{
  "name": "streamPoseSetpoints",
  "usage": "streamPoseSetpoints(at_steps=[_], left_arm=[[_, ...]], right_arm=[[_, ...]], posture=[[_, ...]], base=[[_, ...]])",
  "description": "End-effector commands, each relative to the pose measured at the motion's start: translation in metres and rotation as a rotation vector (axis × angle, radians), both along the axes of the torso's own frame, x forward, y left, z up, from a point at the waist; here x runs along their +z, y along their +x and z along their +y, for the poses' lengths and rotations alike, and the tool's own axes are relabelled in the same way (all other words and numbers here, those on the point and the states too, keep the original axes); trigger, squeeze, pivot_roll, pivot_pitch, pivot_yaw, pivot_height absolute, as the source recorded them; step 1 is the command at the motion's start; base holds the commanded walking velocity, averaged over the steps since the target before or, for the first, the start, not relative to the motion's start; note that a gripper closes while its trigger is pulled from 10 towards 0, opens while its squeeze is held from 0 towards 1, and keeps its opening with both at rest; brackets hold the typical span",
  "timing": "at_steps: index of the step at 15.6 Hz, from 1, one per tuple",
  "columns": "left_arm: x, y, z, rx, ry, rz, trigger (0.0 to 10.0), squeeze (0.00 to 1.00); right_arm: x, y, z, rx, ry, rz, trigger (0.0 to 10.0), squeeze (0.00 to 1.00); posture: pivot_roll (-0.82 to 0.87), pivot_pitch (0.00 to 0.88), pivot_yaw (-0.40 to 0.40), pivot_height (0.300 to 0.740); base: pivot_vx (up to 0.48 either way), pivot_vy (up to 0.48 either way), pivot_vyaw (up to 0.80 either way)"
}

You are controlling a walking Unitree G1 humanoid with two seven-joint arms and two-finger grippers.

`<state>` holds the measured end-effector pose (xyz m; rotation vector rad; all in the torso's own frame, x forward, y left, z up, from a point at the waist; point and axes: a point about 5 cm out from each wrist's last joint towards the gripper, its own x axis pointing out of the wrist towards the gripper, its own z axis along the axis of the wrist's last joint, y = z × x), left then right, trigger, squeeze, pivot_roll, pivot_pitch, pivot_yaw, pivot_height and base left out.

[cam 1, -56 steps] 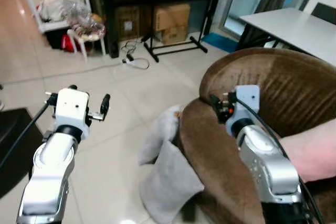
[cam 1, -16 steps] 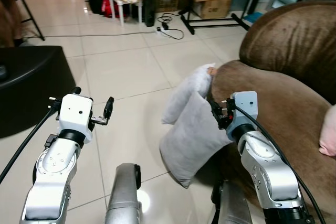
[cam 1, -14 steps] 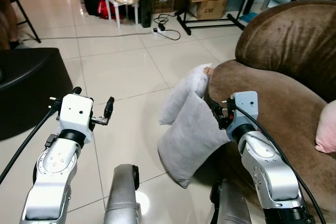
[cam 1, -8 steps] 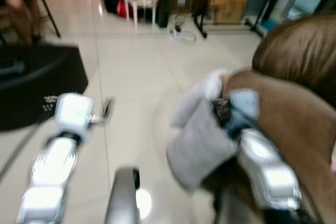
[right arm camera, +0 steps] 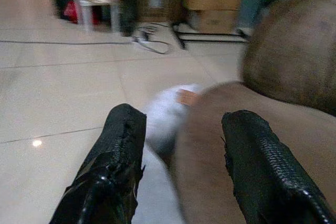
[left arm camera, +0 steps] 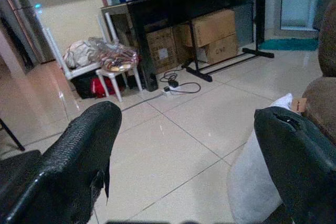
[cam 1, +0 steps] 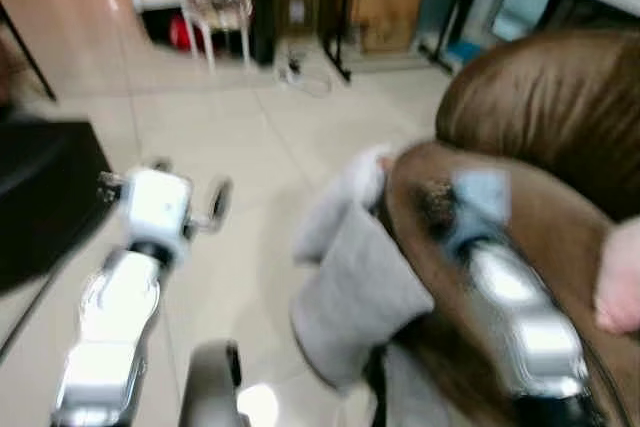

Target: Move the pillow to the sofa from floor

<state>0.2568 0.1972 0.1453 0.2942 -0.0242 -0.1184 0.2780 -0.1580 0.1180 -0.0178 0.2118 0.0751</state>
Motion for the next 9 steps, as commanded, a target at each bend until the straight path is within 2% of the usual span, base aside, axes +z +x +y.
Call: streamPoseSetpoints(at_steps=[1, 5, 9], left_arm=[[0.002, -0.0013, 0.0092, 0.027, 0.02, -0.003, 10.0, 0.0], [0.0017, 0.0008, 0.0073, 0.015, 0.033, 0.003, 10.0, 0.0], [-0.0006, 0.001, 0.0067, 0.015, 0.05, 0.012, 10.0, 0.0]], right_arm=[[0.0021, 0.0021, 0.0124, 0.035, 0.021, -0.003, 10.0, 0.0], [-0.001, 0.0024, 0.0117, 0.041, 0.023, 0.02, 10.0, 0.0], [-0.0001, 0.0025, 0.0111, 0.046, 0.041, 0.011, 10.0, 0.0]], posture=[[-0.01, 0.0, -0.064, 0.535], [-0.02, 0.0, -0.062, 0.53], [-0.02, 0.0, -0.059, 0.5]], base=[[0.311, 0.0, 0.0], [0.0, 0.0, 0.0], [0.0, 0.0, 0.0]])
